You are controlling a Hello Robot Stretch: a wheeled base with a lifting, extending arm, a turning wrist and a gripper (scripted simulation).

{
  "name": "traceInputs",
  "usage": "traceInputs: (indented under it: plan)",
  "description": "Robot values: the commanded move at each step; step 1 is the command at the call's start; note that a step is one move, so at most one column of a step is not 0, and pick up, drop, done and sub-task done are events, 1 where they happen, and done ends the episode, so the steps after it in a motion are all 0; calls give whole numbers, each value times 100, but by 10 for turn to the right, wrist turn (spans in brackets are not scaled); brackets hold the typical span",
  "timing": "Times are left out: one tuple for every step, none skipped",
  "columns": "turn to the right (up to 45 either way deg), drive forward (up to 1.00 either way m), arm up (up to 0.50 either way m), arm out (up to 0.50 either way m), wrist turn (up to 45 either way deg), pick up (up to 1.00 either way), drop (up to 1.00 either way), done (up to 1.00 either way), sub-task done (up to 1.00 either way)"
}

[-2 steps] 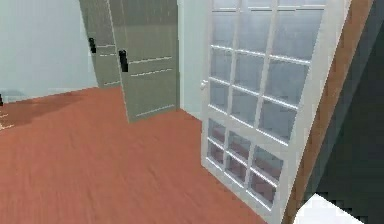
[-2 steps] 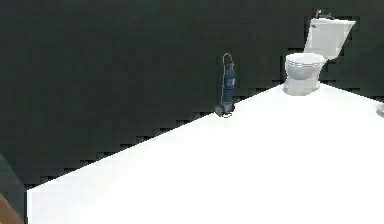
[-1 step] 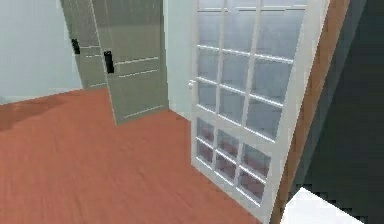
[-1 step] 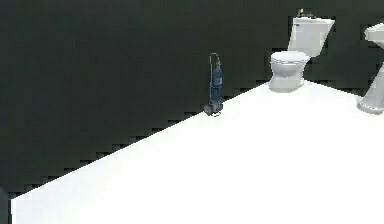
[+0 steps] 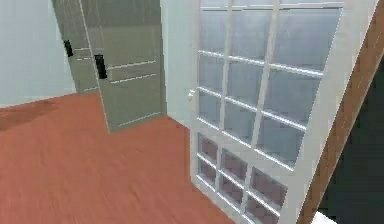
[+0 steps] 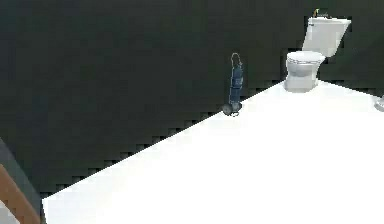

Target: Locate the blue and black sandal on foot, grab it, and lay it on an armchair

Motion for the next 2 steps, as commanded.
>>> traceInputs:
  plan:
    - [-390, 0, 0, 0, 0, 0, 0, 0, 0]
    - [0, 100, 0, 0, 0, 0, 0, 0, 0]
